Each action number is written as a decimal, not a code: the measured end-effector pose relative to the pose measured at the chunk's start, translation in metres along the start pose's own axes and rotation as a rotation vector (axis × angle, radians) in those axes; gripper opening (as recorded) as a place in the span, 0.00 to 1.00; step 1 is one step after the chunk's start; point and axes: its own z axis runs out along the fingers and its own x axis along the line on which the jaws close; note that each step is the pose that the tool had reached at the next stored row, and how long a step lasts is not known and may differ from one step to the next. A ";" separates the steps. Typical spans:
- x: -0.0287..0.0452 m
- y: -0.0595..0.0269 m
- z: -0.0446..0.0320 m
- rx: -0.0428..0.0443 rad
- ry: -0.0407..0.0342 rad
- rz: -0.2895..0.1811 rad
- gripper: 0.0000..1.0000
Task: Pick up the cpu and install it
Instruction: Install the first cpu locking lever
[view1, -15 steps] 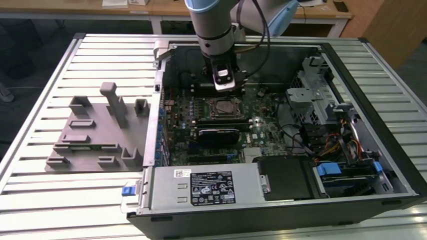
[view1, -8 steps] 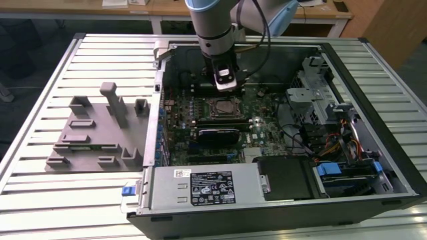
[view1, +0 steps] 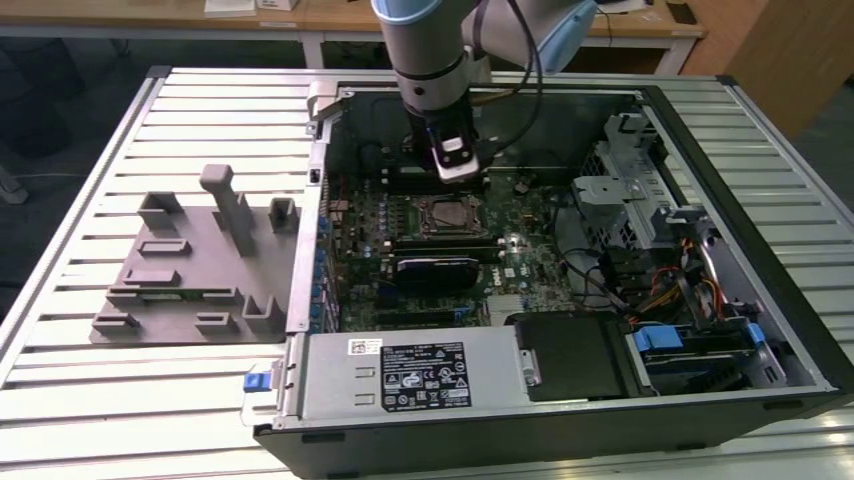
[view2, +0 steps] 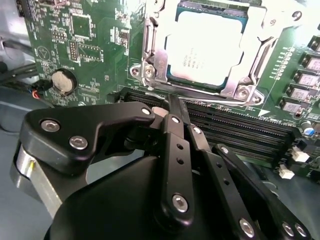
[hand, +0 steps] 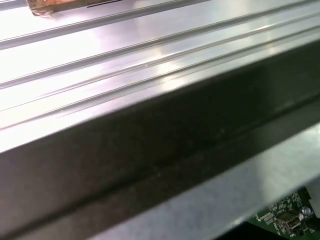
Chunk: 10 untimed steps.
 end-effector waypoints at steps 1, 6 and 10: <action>0.0000 0.0000 0.0000 -0.0012 0.0015 -0.008 0.11; -0.0001 -0.0002 0.0001 -0.0007 0.0041 -0.031 0.11; -0.0005 -0.0012 0.0002 0.0002 0.0049 -0.042 0.11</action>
